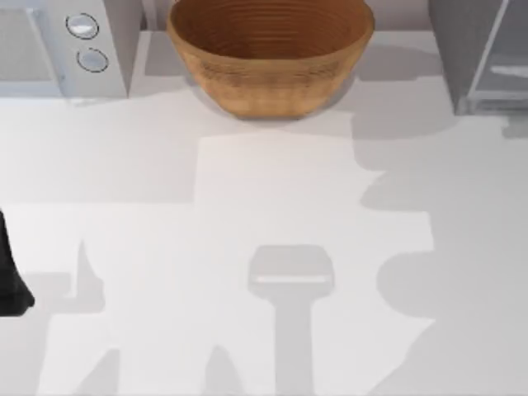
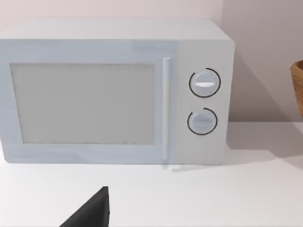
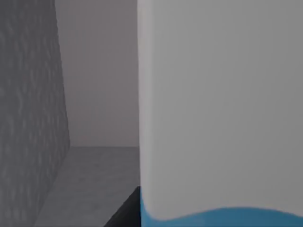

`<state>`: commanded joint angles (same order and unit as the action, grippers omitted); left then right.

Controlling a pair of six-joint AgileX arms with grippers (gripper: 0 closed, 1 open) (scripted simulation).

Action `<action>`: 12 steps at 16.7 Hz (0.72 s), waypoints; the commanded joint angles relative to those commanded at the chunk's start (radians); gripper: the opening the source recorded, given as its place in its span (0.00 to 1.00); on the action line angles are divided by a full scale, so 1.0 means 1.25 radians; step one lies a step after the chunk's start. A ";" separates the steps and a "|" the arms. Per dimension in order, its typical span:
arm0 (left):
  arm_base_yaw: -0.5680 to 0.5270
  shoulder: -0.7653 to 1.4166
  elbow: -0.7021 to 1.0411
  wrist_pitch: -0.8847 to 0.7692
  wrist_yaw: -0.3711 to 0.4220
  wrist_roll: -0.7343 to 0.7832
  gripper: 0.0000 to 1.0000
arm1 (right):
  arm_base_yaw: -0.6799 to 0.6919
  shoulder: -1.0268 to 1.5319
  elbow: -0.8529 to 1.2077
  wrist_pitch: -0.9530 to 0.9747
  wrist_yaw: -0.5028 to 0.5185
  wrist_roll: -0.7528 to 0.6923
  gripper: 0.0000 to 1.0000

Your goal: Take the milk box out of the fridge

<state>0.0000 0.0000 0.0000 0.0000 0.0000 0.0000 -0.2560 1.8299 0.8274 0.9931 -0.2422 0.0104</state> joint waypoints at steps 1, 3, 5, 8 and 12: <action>0.000 0.000 0.000 0.000 0.000 0.000 1.00 | 0.008 -0.037 -0.016 -0.020 0.004 -0.001 0.00; 0.000 0.000 0.000 0.000 0.000 0.000 1.00 | 0.026 -0.136 -0.060 -0.073 0.014 -0.004 0.00; 0.000 0.000 0.000 0.000 0.000 0.000 1.00 | 0.045 -0.266 -0.116 -0.140 0.029 -0.006 0.00; 0.000 0.000 0.000 0.000 0.000 0.000 1.00 | 0.077 -0.514 -0.219 -0.264 0.057 -0.007 0.00; 0.000 0.000 0.000 0.000 0.000 0.000 1.00 | 0.120 -0.890 -0.379 -0.453 0.102 -0.006 0.00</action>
<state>0.0000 0.0000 0.0000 0.0000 0.0000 0.0000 -0.1060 0.7175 0.3538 0.4270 -0.1141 0.0032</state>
